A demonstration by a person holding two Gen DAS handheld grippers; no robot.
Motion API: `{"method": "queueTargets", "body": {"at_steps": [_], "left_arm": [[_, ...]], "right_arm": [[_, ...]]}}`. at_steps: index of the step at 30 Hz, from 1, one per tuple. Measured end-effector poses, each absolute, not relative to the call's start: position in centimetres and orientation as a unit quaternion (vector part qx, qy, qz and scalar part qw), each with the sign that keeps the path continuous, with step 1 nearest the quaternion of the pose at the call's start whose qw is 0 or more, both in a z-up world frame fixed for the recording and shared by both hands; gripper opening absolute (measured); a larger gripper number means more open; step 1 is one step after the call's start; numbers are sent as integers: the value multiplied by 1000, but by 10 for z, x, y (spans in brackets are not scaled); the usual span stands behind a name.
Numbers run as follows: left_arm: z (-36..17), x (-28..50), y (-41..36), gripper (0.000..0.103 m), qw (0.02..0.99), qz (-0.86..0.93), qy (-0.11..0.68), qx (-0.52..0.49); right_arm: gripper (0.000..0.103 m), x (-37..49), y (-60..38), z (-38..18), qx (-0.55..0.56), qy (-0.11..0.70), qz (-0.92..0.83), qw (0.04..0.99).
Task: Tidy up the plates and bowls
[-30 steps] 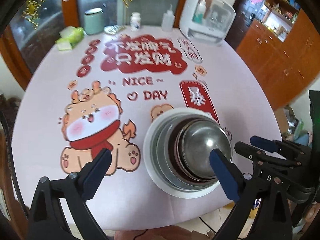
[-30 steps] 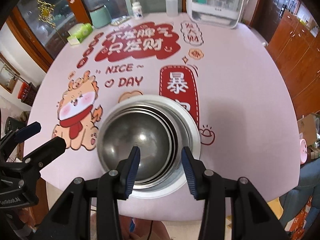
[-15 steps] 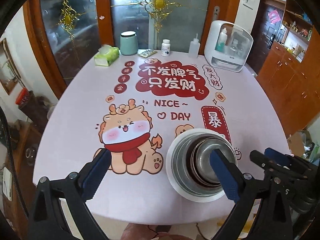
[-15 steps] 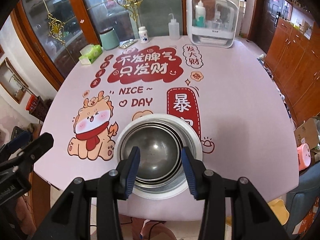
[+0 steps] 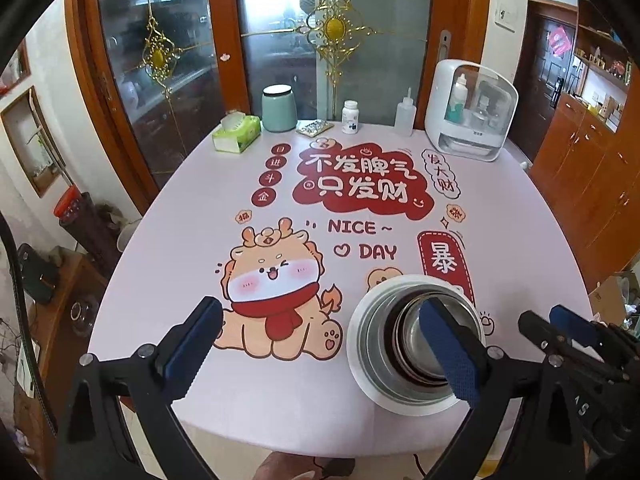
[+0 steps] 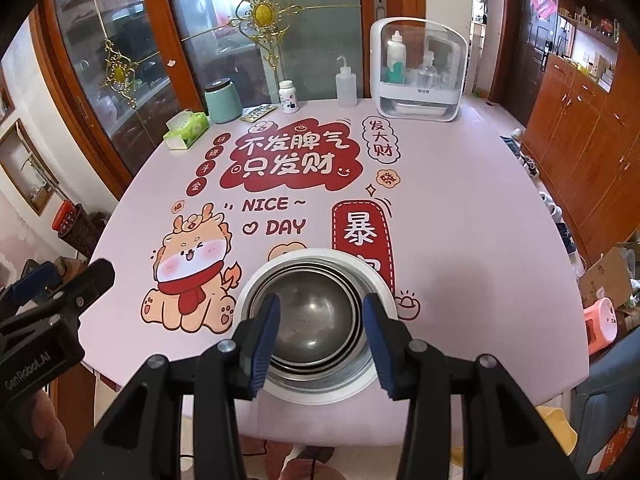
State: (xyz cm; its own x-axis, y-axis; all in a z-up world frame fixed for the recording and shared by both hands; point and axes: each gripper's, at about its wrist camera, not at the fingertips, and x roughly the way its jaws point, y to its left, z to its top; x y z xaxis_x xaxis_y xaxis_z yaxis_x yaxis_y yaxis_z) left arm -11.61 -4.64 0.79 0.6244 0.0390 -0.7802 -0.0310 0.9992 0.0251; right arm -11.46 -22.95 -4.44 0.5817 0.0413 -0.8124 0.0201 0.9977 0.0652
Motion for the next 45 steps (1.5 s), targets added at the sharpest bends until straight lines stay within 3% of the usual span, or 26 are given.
{"method": "queueTargets", "body": {"at_steps": [45], "left_arm": [[2,-112,-42,98,903,15,429,23]], "right_arm": [[43,-114,-211,-32,28,426,8,904]]}}
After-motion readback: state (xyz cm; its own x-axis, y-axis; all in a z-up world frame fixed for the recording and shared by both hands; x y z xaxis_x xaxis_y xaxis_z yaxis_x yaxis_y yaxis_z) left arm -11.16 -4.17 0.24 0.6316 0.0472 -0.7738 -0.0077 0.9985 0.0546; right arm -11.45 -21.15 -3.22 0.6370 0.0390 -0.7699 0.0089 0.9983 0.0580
